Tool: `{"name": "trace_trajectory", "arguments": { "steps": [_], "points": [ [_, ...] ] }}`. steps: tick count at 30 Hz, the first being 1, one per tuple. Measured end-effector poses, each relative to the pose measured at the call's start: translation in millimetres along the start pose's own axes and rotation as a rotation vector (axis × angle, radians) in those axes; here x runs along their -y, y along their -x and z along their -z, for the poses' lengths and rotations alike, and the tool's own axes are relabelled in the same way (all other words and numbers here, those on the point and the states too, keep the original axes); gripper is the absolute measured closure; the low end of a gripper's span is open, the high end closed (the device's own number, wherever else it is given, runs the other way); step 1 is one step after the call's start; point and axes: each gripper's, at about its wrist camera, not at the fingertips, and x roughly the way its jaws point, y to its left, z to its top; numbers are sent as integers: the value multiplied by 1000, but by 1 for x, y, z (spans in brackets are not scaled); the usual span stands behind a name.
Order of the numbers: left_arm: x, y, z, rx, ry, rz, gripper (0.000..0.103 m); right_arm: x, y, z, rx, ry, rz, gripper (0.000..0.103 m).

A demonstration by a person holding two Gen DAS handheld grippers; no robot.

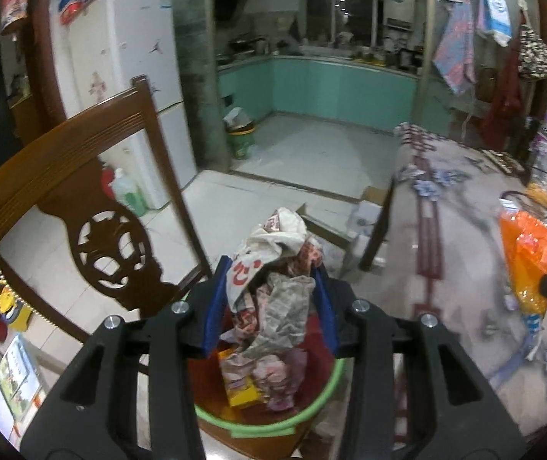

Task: Collect trash
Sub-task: 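Carry the orange bag and paper wad over the red bucket, then open both tools to drop the orange bag and paper wad into the bucket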

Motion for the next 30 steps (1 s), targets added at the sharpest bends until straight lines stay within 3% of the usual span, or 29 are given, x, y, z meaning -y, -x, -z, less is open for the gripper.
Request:
{"name": "trace_trajectory", "arguments": {
  "steps": [14, 30],
  "points": [
    [-28, -16, 6, -71, 73, -95, 62, -65, -57, 6, -100, 127, -94, 55],
    [-55, -19, 10, -89, 150, -109, 61, -121, -112, 31, -226, 217, -181, 54]
  ]
}}
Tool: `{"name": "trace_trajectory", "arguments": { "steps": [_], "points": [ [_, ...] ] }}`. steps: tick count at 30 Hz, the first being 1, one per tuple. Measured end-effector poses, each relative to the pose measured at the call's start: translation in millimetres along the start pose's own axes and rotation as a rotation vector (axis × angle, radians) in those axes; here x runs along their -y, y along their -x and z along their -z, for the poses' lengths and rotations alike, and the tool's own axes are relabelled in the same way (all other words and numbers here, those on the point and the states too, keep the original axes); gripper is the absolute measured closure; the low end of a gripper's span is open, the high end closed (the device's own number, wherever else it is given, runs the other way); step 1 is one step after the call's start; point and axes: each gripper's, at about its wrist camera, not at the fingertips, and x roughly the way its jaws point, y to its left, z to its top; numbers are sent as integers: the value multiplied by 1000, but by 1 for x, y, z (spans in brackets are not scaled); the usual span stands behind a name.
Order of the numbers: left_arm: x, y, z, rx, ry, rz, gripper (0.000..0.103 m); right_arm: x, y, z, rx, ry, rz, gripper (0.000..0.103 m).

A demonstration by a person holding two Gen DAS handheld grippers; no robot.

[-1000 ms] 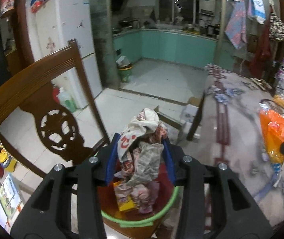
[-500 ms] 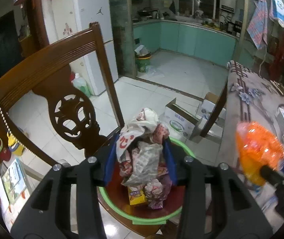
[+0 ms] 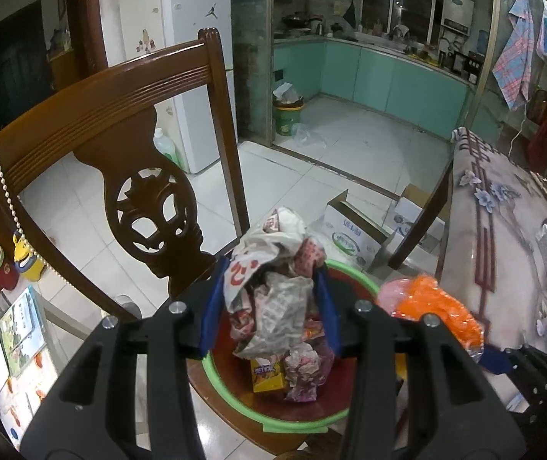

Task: Collect trash
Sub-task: 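Open both tools to drop the orange bag and paper wad into the bucket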

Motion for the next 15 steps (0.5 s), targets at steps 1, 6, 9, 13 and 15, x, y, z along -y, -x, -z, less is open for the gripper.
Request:
{"name": "trace_trajectory", "arguments": {
  "steps": [1, 6, 9, 13, 15],
  "points": [
    [-1, 0, 0, -2, 4, -2, 60, -3, -3, 0, -1, 10, 5, 52],
    [0, 1, -1, 14, -4, -23, 43, -7, -4, 1, 10, 18, -14, 39],
    [1, 0, -2, 16, -7, -28, 38, -1, -4, 6, -13, 13, -26, 39],
    [7, -3, -1, -1, -25, -8, 32, 19, 6, 19, -42, -52, -44, 39],
    [12, -2, -1, 0, -46, 0, 30, 30, 17, 31, -56, -68, -35, 39]
  ]
}}
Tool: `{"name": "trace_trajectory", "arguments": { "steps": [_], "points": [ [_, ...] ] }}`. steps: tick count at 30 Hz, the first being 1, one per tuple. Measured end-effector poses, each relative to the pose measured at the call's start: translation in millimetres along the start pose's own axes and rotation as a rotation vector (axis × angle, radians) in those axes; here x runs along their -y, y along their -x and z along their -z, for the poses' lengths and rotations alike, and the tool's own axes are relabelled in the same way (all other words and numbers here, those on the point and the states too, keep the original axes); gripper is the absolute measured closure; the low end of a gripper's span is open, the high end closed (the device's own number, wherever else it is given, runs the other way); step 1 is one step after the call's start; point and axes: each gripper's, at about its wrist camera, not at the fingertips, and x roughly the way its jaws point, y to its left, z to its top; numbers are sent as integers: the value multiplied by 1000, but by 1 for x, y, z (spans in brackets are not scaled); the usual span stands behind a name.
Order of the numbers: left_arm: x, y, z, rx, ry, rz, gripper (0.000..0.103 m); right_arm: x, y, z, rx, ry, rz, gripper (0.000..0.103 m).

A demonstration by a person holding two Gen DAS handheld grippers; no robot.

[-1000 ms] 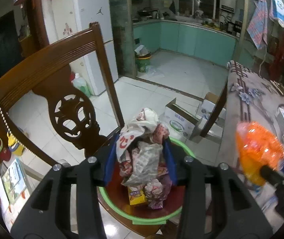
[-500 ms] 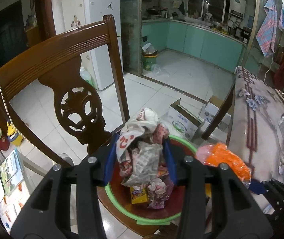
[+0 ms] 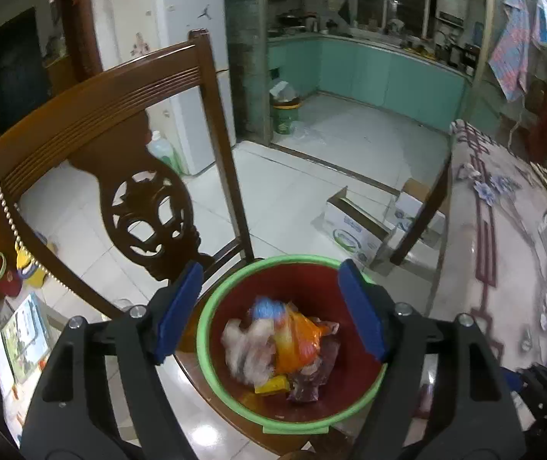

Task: Collect trash
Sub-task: 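Open both tools to drop the orange bag and paper wad into the bucket, then move both open tools back over the table toward the bottle and carton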

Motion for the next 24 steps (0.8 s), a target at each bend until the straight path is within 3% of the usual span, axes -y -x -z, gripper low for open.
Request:
{"name": "trace_trajectory", "arguments": {
  "steps": [4, 8, 13, 16, 19, 24],
  "points": [
    [12, 2, 0, 0, -18, 22, 28, 24, 33, 37, -12, -35, 45, 39],
    [29, 7, -2, -1, -23, 78, 27, 64, 76, 78, -3, -96, 154, 39],
    [81, 19, -6, 10, -73, 187, 22, 144, 145, 110, 85, -332, 280, 38],
    [121, 28, -1, -19, -114, 308, 22, 213, 200, 113, 180, -519, 370, 24],
    [162, 41, 7, -26, -181, 398, 17, 271, 238, 106, 258, -664, 390, 16],
    [215, 48, 26, -54, -284, 438, 17, 360, 254, 86, 241, -747, 547, 14]
  ]
}}
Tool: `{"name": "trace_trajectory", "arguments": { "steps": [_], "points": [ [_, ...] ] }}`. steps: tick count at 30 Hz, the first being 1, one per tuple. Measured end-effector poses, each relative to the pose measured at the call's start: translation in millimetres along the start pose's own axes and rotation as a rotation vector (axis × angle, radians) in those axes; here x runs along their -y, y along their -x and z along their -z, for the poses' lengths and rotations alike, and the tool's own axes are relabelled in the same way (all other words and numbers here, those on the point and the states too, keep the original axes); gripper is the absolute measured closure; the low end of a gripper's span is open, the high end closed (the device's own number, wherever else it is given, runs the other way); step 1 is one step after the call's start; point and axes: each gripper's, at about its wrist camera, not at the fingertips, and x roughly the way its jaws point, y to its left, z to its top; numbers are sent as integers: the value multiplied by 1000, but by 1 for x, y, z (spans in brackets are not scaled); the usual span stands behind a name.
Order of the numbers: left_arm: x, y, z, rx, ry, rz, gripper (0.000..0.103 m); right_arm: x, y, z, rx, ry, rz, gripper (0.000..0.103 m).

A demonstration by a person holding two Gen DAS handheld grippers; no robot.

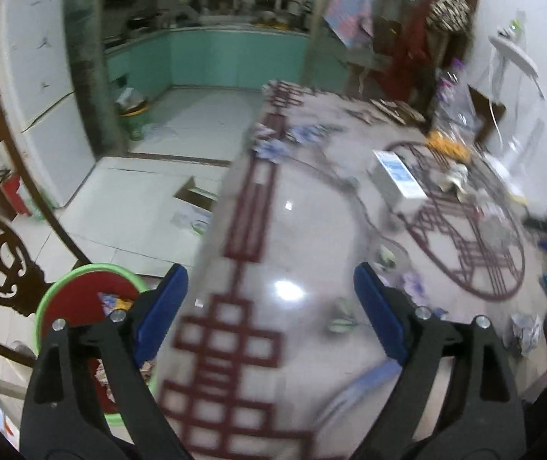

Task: Collect trash
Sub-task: 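Move both open tools back over the table toward the bottle and carton, then grasp the clear water bottle with the right tool while the left tool grasps the white milk carton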

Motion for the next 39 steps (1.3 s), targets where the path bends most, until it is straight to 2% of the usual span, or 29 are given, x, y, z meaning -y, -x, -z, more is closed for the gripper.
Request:
{"name": "trace_trajectory", "arguments": {
  "steps": [3, 6, 8, 11, 12, 13, 14, 16, 19, 24, 27, 30, 33, 34, 35, 37, 39],
  "points": [
    [15, -10, 3, -30, -1, 25, 17, 23, -31, -16, -22, -48, 27, 14],
    [24, -19, 2, -64, 40, 69, 17, 32, -62, -21, -82, -90, -2, 14],
    [31, -27, -1, -84, 68, 95, 17, 32, -80, -24, -123, -86, -20, 14],
    [47, -38, -2, -108, 80, 127, 17, 30, -89, -33, -113, -42, 8, 15],
    [52, -40, -2, -112, 72, 126, 17, 29, -89, -35, -112, -27, 11, 21],
    [57, -43, -2, -118, 57, 122, 17, 29, -92, -37, -116, -2, 21, 34],
    [61, -45, -2, -124, 43, 119, 17, 29, -94, -37, -122, 15, 24, 42],
    [68, -49, -2, -131, 28, 117, 17, 30, -98, -33, -134, 4, 19, 47],
    [75, -53, -4, -140, 33, 120, 17, 28, -97, -26, -159, -14, -31, 47],
    [81, -49, -8, -129, 35, 120, 17, 20, -90, -12, -207, 11, -52, 47],
    [80, -44, -7, -100, 8, 97, 14, 27, -69, 13, -262, -31, -113, 47],
    [73, -55, -3, -142, 24, 66, 14, 39, -50, 46, -307, -124, -192, 47],
    [64, -54, 0, -167, 116, 139, 14, 36, -39, 53, -291, -99, -156, 46],
    [64, -50, 0, -158, 118, 148, 14, 33, -36, 53, -284, -84, -140, 45],
    [66, -45, 0, -138, 96, 140, 14, 32, -33, 54, -275, -75, -125, 44],
    [69, -39, 1, -111, 43, 96, 14, 30, -30, 56, -257, -80, -110, 25],
    [69, -40, 3, -118, 32, 72, 14, 26, -28, 53, -233, -78, -96, 25]
  ]
}}
